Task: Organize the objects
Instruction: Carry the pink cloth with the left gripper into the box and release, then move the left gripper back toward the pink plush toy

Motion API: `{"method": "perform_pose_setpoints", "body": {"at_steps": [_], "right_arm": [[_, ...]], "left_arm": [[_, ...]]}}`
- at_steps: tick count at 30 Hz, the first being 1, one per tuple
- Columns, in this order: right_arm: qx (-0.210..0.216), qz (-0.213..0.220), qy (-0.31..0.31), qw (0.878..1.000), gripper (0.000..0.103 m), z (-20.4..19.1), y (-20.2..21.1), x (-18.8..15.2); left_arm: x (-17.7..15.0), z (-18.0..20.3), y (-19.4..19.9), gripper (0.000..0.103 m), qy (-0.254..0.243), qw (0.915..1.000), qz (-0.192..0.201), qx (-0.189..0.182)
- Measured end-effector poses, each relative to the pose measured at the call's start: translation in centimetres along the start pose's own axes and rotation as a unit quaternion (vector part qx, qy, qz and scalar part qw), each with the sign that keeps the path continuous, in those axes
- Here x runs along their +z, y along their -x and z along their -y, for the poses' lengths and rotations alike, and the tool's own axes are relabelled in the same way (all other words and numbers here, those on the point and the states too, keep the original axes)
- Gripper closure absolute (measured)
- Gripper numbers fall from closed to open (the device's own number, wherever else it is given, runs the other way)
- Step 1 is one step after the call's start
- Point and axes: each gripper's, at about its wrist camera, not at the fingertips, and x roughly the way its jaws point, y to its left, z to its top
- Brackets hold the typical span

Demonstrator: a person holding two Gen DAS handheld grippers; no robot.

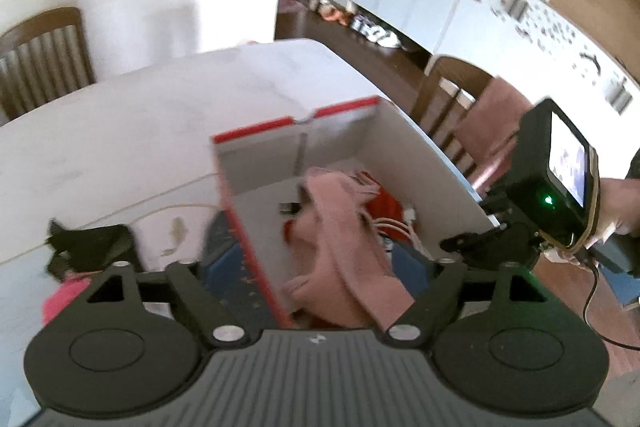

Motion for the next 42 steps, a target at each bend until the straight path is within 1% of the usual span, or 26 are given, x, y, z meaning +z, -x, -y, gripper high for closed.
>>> {"method": "perform_pose_setpoints", "body": {"at_steps": [1,3,4,5,7,9,10,11,12,16,19,26,28,31,36,37,40,42], "right_arm": [[0.0,0.0,0.0,1.0,0.088,0.0,0.0,0.0],[0.0,0.0,0.0,1.0,0.088,0.0,0.0,0.0],[0.001,0.0,0.0,1.0,0.088,0.0,0.0,0.0],[0.001,-0.001,0.0,1.0,0.088,0.0,-0.1,0.0],[0.001,0.0,0.0,1.0,0.088,0.0,-0.1,0.0],[0.001,-0.001,-0.001,1.0,0.088,0.0,-0.1,0.0],[0.001,-0.001,-0.001,1.0,0.088,0.1,-0.1,0.0],[0.002,-0.001,-0.002,1.0,0.088,0.1,-0.1,0.0],[0.002,-0.001,-0.002,1.0,0.088,0.1,-0.1,0.0],[0.001,-0.002,-0.001,1.0,0.088,0.1,-0.2,0.1],[0.001,-0.003,0.0,1.0,0.088,0.1,-0.1,0.0],[0.001,-0.004,-0.001,1.0,0.088,0.1,-0.2,0.0],[0.001,-0.004,-0.003,1.0,0.088,0.1,-0.2,0.0],[0.0,-0.004,-0.004,1.0,0.088,0.1,-0.2,0.0],[0.001,-0.004,-0.005,1.0,0.088,0.2,-0.3,0.0],[0.001,-0.004,-0.005,1.0,0.088,0.2,-0.3,0.0],[0.001,-0.004,-0.005,1.0,0.088,0.1,-0.3,0.0],[0.001,-0.004,-0.004,1.0,0.088,0.1,-0.3,0.0]], "left_arm": [[-0.1,-0.6,0.5,0.017,0.006,1.0,0.003,0.005],[-0.7,-2.2,1.3,0.012,0.02,0.9996,0.004,0.019],[-0.9,-3.1,1.6,0.004,0.028,0.9992,0.004,0.029],[-1.1,-3.9,1.8,0.0,0.035,0.9985,0.006,0.041],[-1.8,-5.7,2.1,0.0,0.049,0.9968,0.01,0.062],[-2.5,-7.6,1.9,0.0,0.067,0.9945,0.005,0.08],[-2.8,-8.2,1.9,0.0,0.069,0.9938,0.005,0.087],[-3.1,-9.0,1.7,0.0,0.068,0.9923,0.004,0.104],[-3.4,-9.7,1.5,0.0,0.069,0.9909,0.002,0.116],[-4.8,-12.3,-0.2,0.0,0.086,0.9857,-0.02,0.143],[-5.8,-14.1,-1.9,0.0,0.101,0.984,-0.038,0.142],[-7.1,-15.9,-5.1,0.0,0.094,0.9848,-0.064,0.131],[-7.2,-16.2,-5.7,0.0,0.092,0.9838,-0.071,0.136],[-7.4,-16.4,-6.5,0.0,0.08,0.9814,-0.083,0.154],[-7.8,-17.3,-6.4,0.001,0.1,0.9794,-0.077,0.157],[-7.8,-17.4,-6.3,0.002,0.102,0.9789,-0.076,0.16],[-8.0,-17.6,-5.8,0.02,0.109,0.979,-0.07,0.157],[-8.0,-17.5,-5.5,0.024,0.11,0.979,-0.067,0.158]]}}
